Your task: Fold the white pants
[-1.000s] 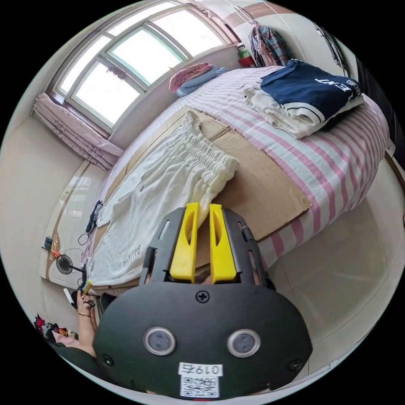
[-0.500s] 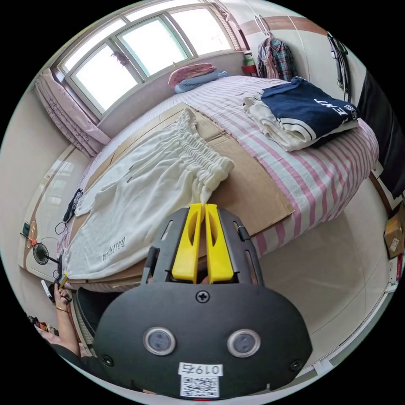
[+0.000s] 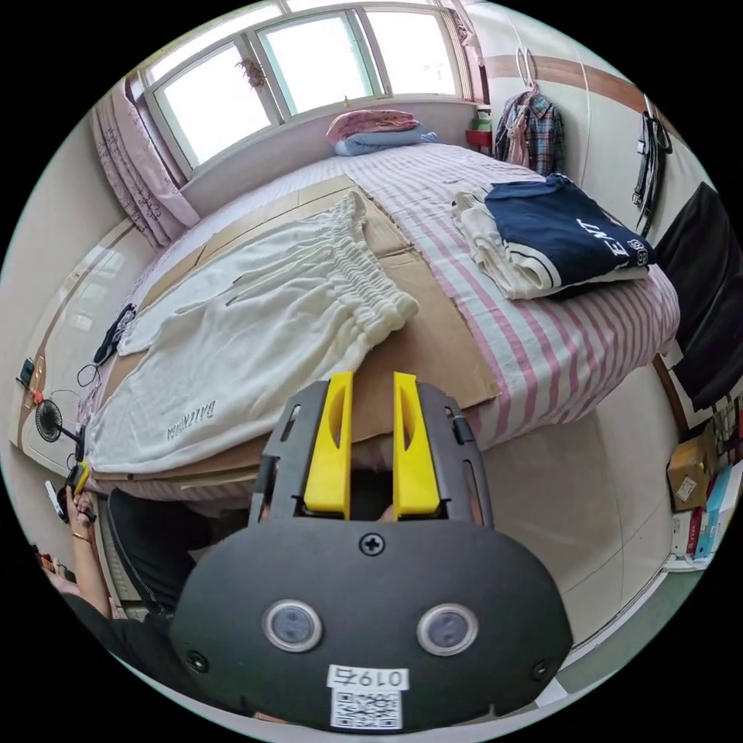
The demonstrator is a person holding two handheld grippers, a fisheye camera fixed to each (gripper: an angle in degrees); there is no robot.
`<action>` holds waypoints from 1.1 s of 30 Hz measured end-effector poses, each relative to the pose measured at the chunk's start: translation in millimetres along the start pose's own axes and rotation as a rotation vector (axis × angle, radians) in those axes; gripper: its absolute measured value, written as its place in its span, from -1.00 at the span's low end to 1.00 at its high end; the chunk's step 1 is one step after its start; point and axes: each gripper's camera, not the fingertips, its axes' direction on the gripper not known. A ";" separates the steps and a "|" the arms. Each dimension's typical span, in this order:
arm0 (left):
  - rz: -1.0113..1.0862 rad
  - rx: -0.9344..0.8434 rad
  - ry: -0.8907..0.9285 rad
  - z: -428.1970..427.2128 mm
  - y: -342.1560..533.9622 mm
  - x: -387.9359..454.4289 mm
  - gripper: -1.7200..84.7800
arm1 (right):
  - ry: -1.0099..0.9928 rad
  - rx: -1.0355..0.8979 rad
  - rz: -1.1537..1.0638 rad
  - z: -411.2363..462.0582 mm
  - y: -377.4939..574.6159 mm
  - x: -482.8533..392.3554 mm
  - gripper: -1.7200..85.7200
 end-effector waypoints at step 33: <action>0.924 -0.221 -0.079 188.7 109.0 477.8 -0.94 | 0.026 -0.024 -0.574 -70.8 125.0 -424.9 -0.98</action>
